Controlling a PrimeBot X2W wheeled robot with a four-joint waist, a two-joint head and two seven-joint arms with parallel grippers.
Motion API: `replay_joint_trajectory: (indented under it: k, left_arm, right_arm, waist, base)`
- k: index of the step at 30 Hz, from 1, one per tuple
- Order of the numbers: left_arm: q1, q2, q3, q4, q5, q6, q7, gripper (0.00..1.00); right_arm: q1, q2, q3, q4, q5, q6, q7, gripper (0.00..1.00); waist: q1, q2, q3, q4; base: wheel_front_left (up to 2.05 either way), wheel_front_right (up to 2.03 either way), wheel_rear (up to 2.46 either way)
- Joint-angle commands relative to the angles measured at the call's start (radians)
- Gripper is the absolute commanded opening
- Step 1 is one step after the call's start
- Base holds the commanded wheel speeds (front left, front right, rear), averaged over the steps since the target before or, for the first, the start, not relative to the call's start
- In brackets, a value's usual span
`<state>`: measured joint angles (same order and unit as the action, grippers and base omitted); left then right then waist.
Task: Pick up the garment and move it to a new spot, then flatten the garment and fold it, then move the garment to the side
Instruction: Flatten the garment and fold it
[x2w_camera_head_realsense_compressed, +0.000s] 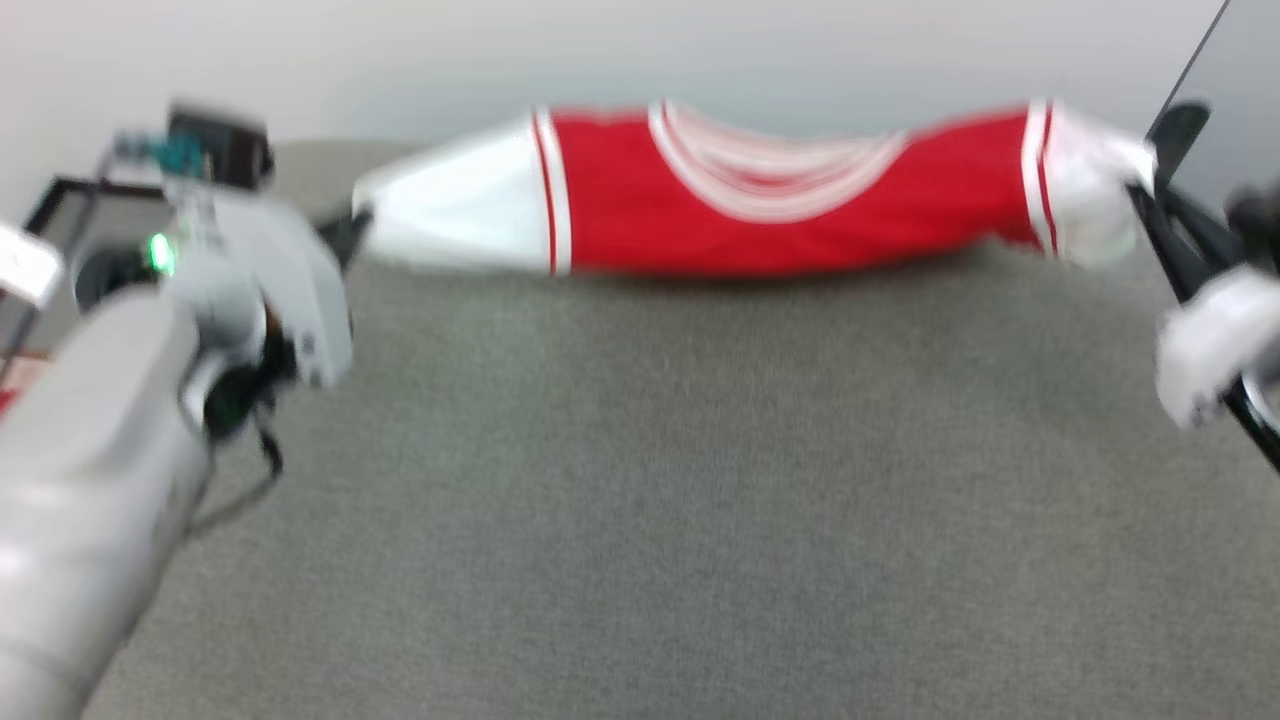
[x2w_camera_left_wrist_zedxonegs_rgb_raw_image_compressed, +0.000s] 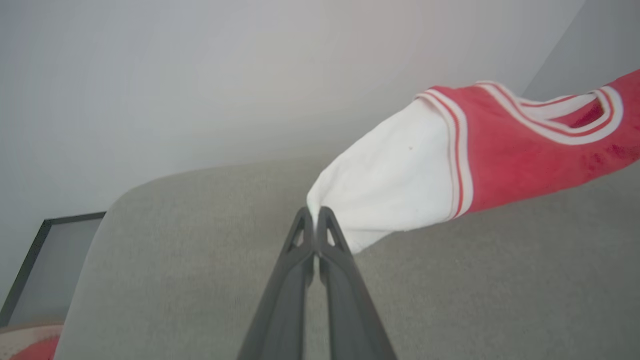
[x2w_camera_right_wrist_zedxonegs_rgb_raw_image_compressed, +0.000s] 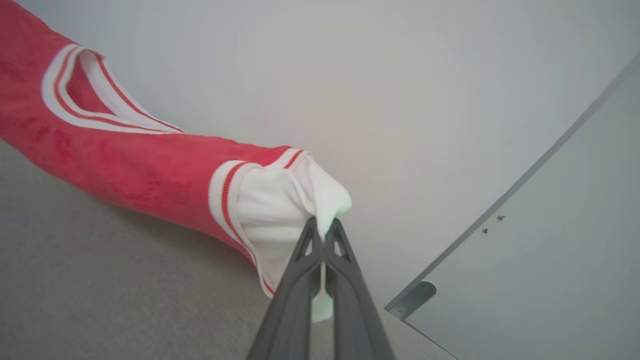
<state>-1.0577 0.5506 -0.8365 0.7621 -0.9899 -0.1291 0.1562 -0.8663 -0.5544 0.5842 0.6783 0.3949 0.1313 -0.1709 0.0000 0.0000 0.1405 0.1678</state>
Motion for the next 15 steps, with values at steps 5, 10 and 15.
replay_joint_trajectory:
  k: [5, 10, 15]
  left_arm:
    - [0.233, 0.090, -0.004, -0.171, -0.052, 0.060, 0.003, 0.00]
    - [0.449, 0.185, 0.009, -0.385, -0.101, 0.174, -0.012, 0.00]
    - [0.638, 0.270, 0.008, -0.579, -0.133, 0.288, -0.037, 0.00]
  right_arm:
    - [0.267, -0.130, -0.030, -0.243, 0.082, -0.001, 0.048, 0.00]
    - [0.496, -0.152, -0.108, -0.420, 0.077, -0.001, 0.107, 0.00]
    - [0.692, -0.149, -0.184, -0.578, 0.045, -0.001, 0.164, 0.00]
  waist:
    - [0.0000, 0.0000, -0.138, 0.003]
    - [0.0000, 0.0000, -0.157, -0.009]
    - [0.0000, 0.0000, -0.158, -0.015]
  base:
    - [0.00, 0.00, 0.00]
    - [0.00, 0.00, 0.00]
    - [0.00, 0.00, 0.00]
